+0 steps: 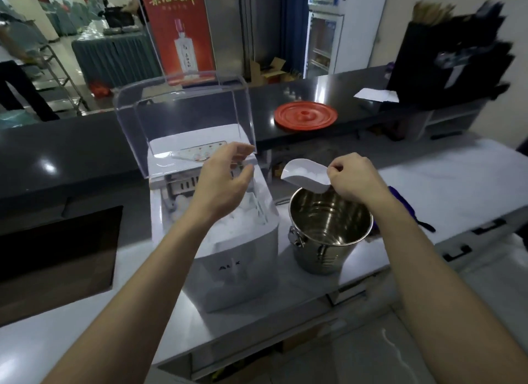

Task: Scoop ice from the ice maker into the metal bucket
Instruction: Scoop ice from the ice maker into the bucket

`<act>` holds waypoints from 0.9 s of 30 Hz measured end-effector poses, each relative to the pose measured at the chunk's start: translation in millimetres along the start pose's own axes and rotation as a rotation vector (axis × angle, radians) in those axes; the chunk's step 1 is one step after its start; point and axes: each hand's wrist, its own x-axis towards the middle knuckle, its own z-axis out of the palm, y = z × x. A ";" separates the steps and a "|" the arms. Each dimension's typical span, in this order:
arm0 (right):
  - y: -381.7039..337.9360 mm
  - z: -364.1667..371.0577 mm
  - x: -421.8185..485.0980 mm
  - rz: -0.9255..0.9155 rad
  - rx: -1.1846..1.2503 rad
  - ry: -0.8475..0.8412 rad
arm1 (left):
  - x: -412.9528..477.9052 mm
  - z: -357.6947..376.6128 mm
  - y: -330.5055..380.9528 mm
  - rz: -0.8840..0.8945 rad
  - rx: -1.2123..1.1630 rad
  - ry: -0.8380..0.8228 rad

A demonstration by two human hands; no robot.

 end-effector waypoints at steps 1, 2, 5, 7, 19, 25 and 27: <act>11.1 -1.6 0.4 0.017 -0.010 0.002 | 2.5 6.8 4.6 0.014 -0.002 -0.029; 22.5 -3.3 0.0 0.034 -0.019 0.005 | 5.1 14.0 8.6 0.024 -0.009 -0.059; 49.7 -3.5 -0.6 0.081 -0.059 -0.003 | 11.0 31.1 20.3 0.032 -0.012 -0.116; 62.1 1.0 0.0 0.100 -0.099 -0.030 | 14.8 41.4 26.0 0.026 -0.010 -0.159; 86.6 32.5 15.1 0.065 -0.144 -0.165 | 71.0 108.4 12.7 -0.032 0.491 -0.653; 92.1 34.8 20.7 0.028 -0.139 -0.167 | 91.7 146.4 -1.9 -0.229 0.558 -0.878; 92.7 35.5 22.0 0.026 -0.136 -0.166 | 94.4 152.0 -3.3 -0.237 0.608 -0.892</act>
